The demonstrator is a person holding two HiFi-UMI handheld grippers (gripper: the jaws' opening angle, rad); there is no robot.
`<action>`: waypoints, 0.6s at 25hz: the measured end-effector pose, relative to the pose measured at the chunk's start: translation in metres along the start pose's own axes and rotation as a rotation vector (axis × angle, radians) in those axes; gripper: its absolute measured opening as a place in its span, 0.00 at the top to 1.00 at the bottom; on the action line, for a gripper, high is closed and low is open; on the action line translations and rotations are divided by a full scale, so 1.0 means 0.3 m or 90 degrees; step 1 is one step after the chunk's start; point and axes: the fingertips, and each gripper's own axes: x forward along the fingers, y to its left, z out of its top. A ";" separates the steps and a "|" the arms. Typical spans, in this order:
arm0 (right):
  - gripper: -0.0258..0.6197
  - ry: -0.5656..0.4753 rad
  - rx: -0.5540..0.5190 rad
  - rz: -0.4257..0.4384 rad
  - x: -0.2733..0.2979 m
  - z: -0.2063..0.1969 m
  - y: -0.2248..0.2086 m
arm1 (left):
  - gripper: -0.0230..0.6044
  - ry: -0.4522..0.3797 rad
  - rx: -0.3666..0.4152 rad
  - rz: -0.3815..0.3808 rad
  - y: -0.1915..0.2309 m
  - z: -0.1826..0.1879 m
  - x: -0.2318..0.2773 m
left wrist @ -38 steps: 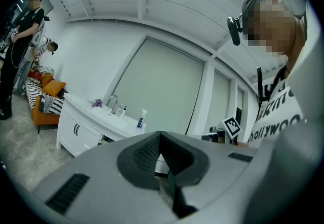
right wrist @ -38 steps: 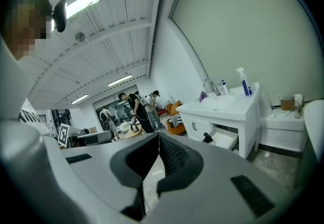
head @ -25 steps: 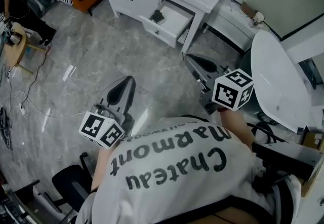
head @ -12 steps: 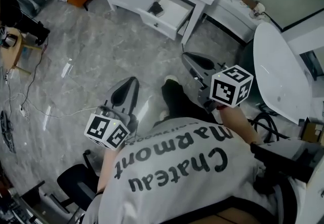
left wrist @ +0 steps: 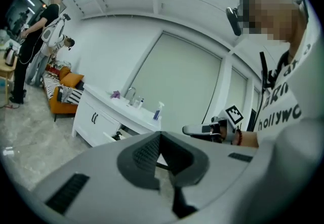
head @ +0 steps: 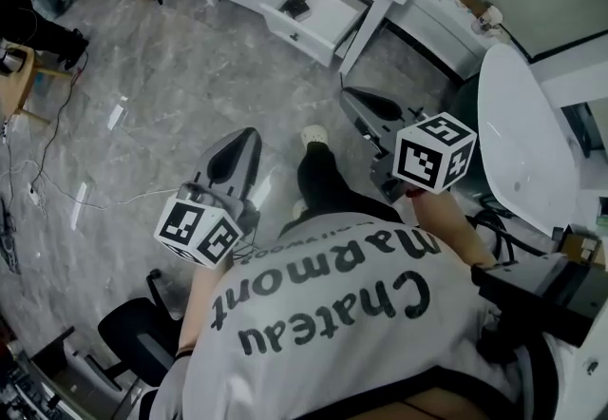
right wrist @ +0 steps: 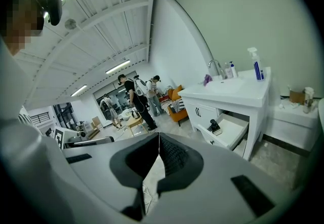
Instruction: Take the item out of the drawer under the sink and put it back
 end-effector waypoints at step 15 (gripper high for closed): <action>0.94 0.015 0.015 0.028 0.142 0.044 -0.104 | 0.95 0.000 -0.018 0.008 0.073 0.040 0.111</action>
